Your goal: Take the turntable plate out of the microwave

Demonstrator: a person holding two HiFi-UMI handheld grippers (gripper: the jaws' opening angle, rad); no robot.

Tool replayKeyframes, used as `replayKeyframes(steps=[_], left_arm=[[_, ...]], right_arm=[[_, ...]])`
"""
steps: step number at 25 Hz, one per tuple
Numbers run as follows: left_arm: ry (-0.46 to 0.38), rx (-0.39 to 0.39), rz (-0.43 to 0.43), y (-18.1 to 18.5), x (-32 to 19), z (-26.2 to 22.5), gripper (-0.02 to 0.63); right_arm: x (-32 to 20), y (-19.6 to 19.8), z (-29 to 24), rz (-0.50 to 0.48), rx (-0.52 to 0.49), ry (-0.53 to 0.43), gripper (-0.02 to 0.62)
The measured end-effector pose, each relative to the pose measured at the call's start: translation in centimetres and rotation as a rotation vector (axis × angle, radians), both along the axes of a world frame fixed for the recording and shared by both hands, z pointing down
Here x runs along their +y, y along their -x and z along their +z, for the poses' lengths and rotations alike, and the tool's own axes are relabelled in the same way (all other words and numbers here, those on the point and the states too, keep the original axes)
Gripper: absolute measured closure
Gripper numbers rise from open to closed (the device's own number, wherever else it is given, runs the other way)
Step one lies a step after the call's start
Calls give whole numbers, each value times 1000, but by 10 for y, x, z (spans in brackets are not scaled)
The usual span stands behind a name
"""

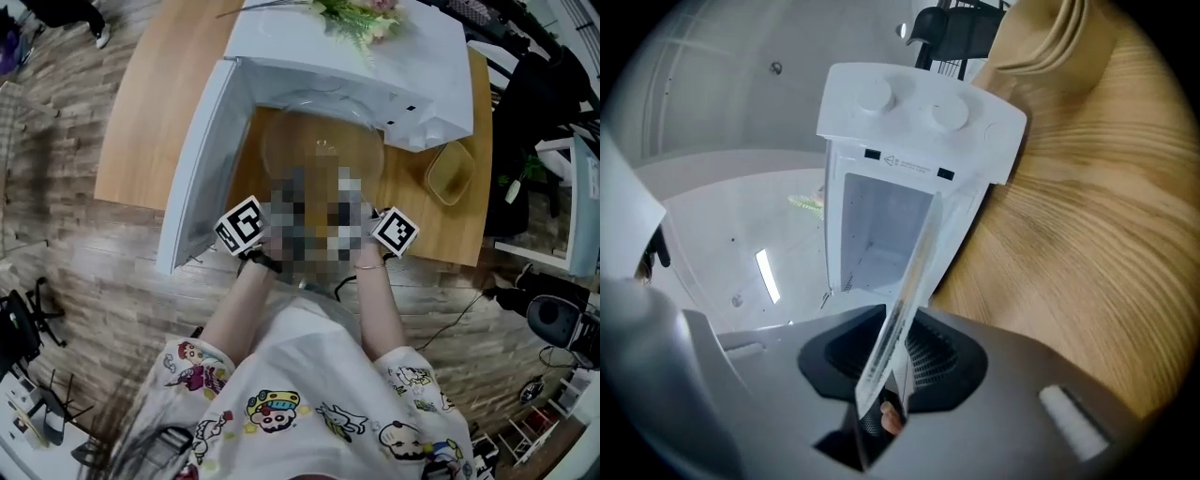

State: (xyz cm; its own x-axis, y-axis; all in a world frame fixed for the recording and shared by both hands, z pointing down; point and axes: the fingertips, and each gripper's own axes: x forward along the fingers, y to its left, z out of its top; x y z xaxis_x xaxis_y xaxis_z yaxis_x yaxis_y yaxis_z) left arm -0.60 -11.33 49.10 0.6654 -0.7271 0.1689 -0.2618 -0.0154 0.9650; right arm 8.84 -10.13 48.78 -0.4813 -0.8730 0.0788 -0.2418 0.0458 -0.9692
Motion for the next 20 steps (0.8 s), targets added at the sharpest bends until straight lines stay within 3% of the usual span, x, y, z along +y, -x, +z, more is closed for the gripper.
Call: replayKeyframes(steps=[11, 20], left_arm=[[-57, 7, -2, 8, 93, -41, 558], [-86, 34, 19, -7, 187, -68, 558]], right_arm=[[88, 10, -43, -68, 26, -79, 514], [180, -4, -71, -96, 53, -115, 512]])
